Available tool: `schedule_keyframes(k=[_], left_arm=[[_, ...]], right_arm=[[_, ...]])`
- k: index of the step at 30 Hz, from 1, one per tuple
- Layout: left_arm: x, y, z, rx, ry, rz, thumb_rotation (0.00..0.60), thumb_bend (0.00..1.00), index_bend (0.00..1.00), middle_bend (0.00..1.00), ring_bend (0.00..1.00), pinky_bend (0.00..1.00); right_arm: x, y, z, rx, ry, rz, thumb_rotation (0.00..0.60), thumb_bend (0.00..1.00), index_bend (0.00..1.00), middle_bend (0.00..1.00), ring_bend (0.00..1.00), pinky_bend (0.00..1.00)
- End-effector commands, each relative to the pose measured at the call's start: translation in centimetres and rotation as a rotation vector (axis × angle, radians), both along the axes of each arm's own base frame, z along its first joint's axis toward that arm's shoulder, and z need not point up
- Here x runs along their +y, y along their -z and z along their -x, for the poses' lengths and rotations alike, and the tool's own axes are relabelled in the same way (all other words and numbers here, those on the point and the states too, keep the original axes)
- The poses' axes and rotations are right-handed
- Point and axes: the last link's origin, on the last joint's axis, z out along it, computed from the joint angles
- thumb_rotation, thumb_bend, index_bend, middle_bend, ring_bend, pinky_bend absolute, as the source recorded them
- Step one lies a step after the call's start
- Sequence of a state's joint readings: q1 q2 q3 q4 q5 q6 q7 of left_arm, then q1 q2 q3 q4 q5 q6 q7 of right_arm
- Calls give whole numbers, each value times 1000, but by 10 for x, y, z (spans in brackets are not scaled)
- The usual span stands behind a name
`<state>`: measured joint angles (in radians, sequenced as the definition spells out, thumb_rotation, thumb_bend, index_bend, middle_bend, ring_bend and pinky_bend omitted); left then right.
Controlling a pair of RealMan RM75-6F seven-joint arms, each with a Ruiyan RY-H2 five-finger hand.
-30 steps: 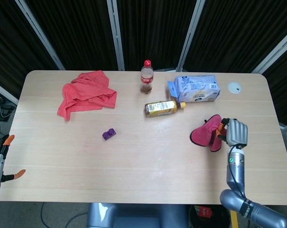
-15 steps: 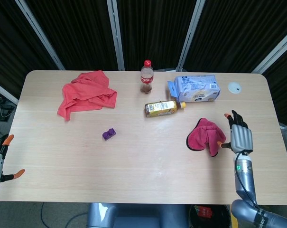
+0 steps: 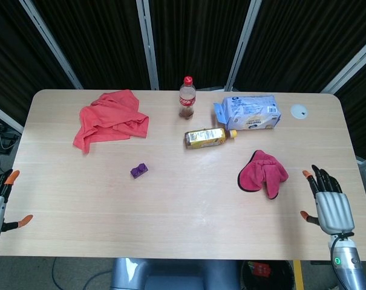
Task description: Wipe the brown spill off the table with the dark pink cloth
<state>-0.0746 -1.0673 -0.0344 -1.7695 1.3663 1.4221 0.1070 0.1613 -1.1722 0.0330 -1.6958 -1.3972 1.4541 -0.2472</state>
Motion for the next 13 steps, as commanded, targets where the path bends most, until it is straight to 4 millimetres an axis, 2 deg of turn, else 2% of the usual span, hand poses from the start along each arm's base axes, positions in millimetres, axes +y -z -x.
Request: schedule_keyframes(k=[1, 13], left_arm=[[0, 0, -2, 23, 40, -7, 600, 0, 26, 0, 0, 0], [-3, 0, -2, 59, 69, -6, 600, 0, 0, 0, 0, 0]], right_arm=[[23, -14, 11, 37, -29, 21, 600, 5, 20, 0, 0, 56], [29, -15, 12, 29, -34, 20, 600, 0, 0, 0, 0, 0]])
